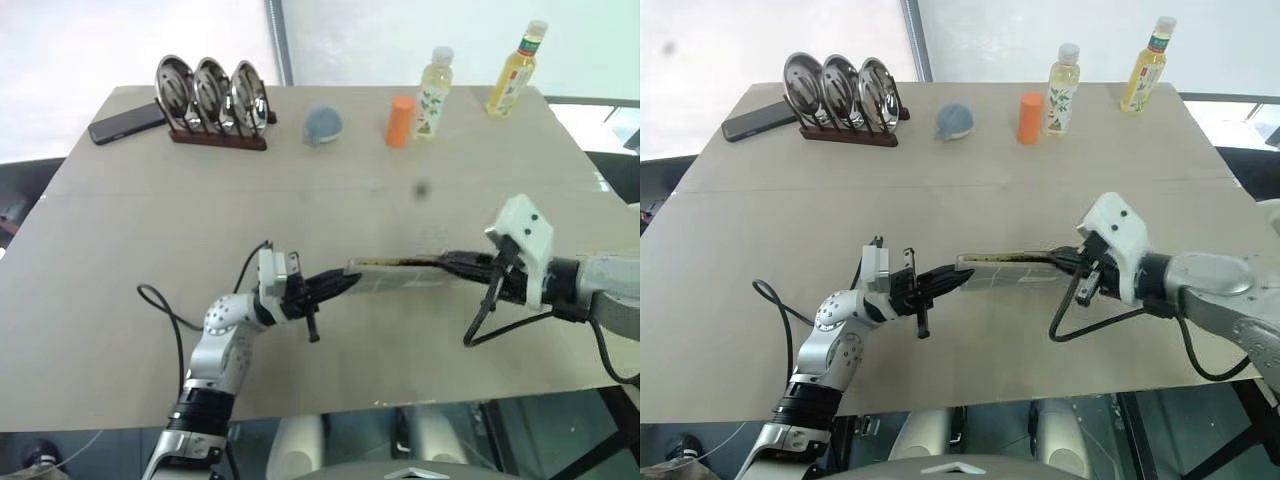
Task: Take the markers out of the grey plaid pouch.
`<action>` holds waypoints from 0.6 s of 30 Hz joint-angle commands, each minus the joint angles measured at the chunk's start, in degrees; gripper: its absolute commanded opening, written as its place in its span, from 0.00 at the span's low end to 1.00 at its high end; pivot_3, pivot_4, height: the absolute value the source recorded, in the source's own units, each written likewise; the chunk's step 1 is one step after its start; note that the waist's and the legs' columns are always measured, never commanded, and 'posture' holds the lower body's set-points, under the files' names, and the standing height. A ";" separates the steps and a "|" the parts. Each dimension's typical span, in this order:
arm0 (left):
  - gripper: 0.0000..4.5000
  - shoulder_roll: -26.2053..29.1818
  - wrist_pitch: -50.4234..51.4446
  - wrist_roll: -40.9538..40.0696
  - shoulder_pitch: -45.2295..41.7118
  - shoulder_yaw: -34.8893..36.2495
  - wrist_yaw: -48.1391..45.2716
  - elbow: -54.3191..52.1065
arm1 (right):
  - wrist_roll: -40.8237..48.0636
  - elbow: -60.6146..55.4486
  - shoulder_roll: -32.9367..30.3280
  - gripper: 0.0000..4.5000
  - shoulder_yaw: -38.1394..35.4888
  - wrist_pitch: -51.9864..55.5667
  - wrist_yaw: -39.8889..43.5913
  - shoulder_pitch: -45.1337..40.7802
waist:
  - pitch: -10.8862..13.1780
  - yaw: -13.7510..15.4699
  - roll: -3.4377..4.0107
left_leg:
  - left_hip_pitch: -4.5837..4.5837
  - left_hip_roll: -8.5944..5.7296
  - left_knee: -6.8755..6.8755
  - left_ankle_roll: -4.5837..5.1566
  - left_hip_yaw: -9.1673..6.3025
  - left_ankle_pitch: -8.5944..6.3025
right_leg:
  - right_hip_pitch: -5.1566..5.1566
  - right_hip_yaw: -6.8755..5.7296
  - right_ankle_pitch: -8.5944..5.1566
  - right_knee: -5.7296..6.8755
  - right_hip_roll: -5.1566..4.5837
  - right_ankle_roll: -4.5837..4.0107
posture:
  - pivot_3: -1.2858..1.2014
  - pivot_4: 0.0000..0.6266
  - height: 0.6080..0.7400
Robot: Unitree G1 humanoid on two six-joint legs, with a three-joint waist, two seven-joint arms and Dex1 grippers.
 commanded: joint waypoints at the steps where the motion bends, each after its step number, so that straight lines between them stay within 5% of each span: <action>1: 0.00 -0.02 -0.09 -0.72 -0.34 0.39 -0.45 -1.59 | 0.54 -1.30 0.88 0.01 -0.68 -0.09 0.00 -1.11 | 0.00 0.01 0.00 | -0.01 0.00 0.00 0.00 0.00 0.00 | 0.00 0.00 0.00 0.00 0.00 0.00 | 0.52 0.24 1.00; 10: 0.00 -0.15 -0.17 -0.67 -0.02 0.03 -0.83 -2.22 | -5.79 0.06 1.23 0.01 3.94 -0.16 0.72 -0.99 | 0.00 -0.01 0.00 | 0.01 0.00 0.01 0.00 -0.01 0.00 | 0.00 0.00 0.01 0.02 0.01 0.01 | 0.52 0.24 1.00; 18: 0.00 -0.64 0.69 -1.04 -0.81 -0.26 -1.21 -1.49 | -25.03 6.58 2.64 0.01 15.64 -4.56 -4.27 -6.07 | -0.01 -0.08 0.01 | 0.02 0.00 0.06 0.00 0.02 0.01 | 0.00 0.01 0.01 0.08 0.01 0.01 | 0.52 0.24 1.00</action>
